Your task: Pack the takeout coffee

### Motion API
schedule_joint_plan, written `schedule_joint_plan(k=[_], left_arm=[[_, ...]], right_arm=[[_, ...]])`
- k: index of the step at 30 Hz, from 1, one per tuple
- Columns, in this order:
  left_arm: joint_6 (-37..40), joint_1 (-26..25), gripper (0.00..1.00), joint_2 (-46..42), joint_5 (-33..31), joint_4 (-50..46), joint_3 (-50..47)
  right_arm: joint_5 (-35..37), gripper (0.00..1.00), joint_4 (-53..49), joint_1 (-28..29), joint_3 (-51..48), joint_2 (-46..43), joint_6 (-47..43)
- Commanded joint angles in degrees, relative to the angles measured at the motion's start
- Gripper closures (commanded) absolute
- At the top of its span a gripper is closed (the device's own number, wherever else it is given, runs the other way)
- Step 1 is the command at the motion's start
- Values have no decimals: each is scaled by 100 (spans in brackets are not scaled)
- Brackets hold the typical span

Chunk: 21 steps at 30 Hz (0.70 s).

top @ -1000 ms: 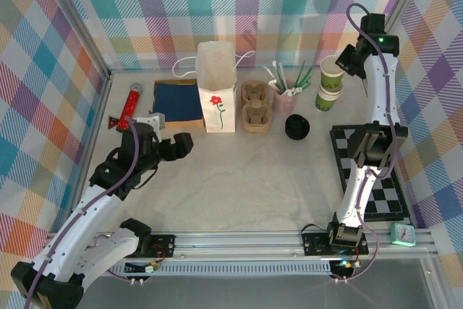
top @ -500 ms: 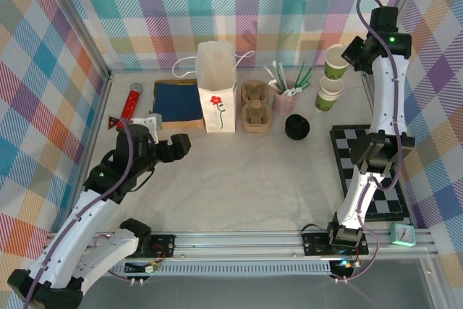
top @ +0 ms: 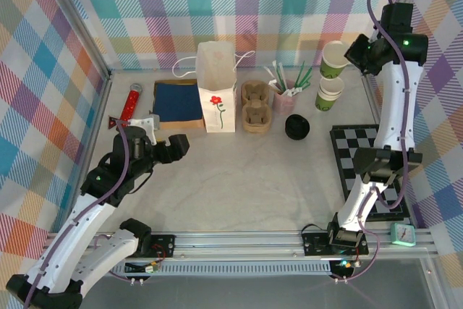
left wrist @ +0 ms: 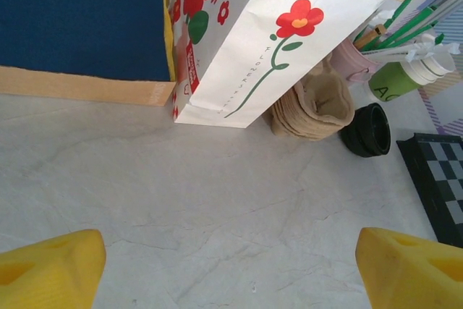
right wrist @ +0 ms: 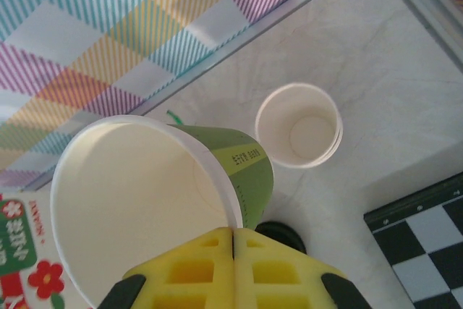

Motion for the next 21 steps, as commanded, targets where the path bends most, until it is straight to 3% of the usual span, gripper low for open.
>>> schedule_joint_plan(k=[1,9,21], left_arm=[[-88,-67,11,-63,167,149,-91],[-159,-119,11,-154,278,341,-345],[-352,-214,12,-462,348,529,-761]], right_arm=[[-647,98,-414,-8,-7,-323,-211],[-876,98,-780,299,-511,-859,-469],[-796,98,-389,1277,-2477,-1964,-631]])
